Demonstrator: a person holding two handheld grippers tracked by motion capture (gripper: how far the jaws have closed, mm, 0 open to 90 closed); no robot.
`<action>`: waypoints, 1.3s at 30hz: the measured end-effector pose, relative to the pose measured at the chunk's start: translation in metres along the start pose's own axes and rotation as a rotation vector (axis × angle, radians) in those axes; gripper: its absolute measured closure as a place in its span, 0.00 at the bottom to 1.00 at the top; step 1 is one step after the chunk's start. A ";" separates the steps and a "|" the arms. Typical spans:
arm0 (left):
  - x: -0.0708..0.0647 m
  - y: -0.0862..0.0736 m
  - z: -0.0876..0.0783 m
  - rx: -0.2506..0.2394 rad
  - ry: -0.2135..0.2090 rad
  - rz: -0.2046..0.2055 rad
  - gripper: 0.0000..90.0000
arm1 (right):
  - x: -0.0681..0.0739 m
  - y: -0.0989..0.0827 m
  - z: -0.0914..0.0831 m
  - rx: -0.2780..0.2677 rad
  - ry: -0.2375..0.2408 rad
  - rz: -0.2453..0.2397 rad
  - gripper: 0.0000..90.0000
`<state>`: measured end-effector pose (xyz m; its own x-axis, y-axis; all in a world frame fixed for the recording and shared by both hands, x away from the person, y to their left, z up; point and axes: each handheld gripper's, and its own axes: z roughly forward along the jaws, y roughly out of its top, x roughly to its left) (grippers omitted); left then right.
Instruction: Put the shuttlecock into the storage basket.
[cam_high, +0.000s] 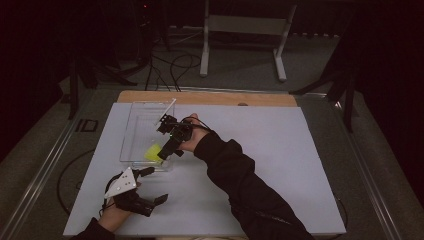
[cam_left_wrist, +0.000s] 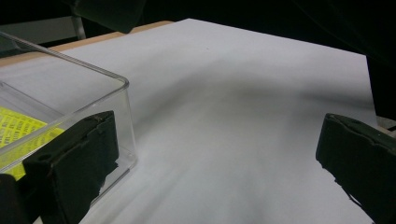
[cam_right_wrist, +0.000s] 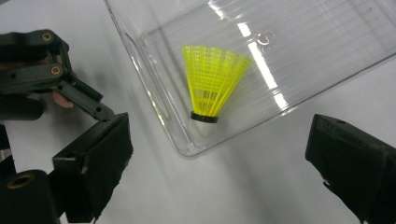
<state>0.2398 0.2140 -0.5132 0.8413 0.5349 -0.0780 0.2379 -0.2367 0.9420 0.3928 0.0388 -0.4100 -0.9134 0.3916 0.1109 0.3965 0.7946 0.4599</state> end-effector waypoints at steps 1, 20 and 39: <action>0.000 0.000 0.000 0.000 0.001 0.000 0.00 | 0.000 -0.001 0.000 0.001 0.004 -0.002 0.08; 0.000 -0.001 0.001 0.004 0.003 -0.003 0.00 | -0.003 -0.024 -0.021 -0.100 0.029 -0.041 0.09; 0.001 -0.002 0.002 0.017 0.002 -0.004 0.00 | -0.018 -0.077 -0.047 -0.182 -0.010 -0.054 0.09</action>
<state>0.2408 0.2134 -0.5156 0.8391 0.5378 -0.0813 0.2499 -0.2485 0.9358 0.3744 -0.0509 -0.4062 -0.9315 0.3562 0.0735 0.3232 0.7179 0.6166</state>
